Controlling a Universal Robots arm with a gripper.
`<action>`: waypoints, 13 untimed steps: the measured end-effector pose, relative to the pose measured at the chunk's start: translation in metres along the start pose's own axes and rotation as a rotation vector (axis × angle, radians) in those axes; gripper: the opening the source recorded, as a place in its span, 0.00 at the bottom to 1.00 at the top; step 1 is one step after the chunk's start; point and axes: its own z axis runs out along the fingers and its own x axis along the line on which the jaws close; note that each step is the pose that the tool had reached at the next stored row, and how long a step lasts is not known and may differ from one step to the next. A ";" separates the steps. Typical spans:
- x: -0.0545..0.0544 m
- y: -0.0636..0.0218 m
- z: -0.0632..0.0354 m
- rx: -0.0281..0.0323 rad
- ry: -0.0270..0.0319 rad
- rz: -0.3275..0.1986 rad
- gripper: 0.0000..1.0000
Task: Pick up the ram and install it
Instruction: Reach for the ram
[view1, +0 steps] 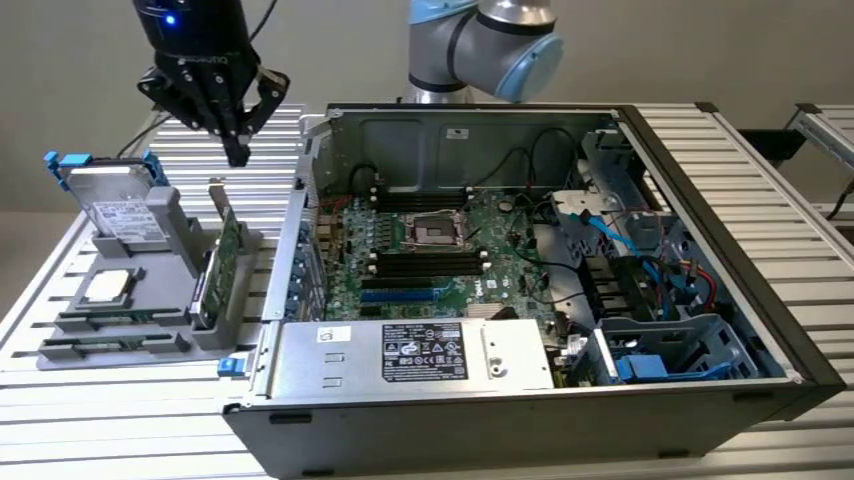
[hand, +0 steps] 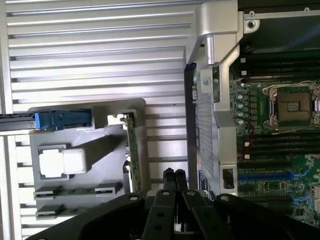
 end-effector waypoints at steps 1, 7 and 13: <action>0.005 -0.0007 0.0010 0.0001 0.0004 0.000 0.10; 0.031 -0.0056 0.0021 -0.0028 0.0009 0.000 0.10; 0.059 -0.0124 0.0026 -0.0078 0.0012 0.000 0.10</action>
